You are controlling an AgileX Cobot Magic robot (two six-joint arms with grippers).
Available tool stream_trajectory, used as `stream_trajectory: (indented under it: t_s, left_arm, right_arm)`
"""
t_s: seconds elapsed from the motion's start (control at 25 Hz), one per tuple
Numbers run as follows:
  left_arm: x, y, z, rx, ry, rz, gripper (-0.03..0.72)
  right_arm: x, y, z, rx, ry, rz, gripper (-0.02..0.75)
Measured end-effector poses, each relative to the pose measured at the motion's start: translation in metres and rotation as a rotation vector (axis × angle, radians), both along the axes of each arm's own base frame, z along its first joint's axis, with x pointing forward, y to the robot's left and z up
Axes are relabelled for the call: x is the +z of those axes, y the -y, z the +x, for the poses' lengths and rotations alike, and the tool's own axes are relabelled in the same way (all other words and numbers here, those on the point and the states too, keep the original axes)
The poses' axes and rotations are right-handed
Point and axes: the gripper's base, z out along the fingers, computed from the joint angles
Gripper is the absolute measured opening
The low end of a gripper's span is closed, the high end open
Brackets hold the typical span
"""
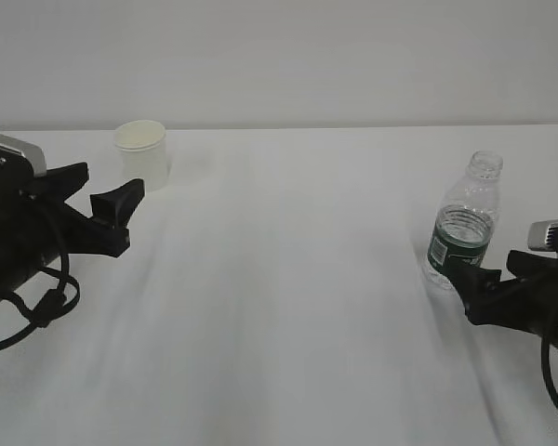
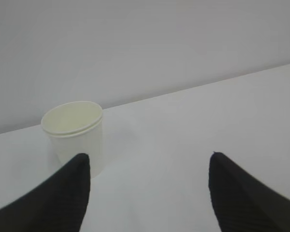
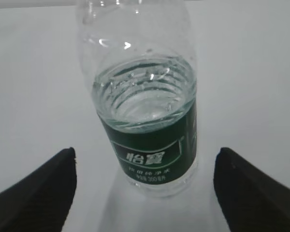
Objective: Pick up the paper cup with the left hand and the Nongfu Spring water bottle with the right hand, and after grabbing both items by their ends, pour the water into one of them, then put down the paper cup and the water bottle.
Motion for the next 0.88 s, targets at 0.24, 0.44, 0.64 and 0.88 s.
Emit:
stream_trajectory:
  t_s: [0.24, 0.44, 0.64, 0.88]
  left_arm:
    - [0.0, 0.0, 0.0, -0.002, 0.0, 0.001, 0.547]
    - [0.0, 0.0, 0.0, -0.002, 0.0, 0.001, 0.545]
    - [0.0, 0.0, 0.0, -0.002, 0.0, 0.001, 0.545]
    - [0.0, 0.0, 0.0, -0.002, 0.0, 0.001, 0.545]
  right_arm:
    - [-0.008, -0.001, 0.014, -0.001, -0.002, 0.002, 0.673]
    - [-0.016, -0.002, 0.022, 0.004, -0.011, 0.001, 0.672]
    - [-0.016, -0.003, 0.03, 0.005, 0.005, 0.003, 0.669]
    - [-0.011, -0.004, 0.042, 0.007, 0.048, 0.006, 0.666]
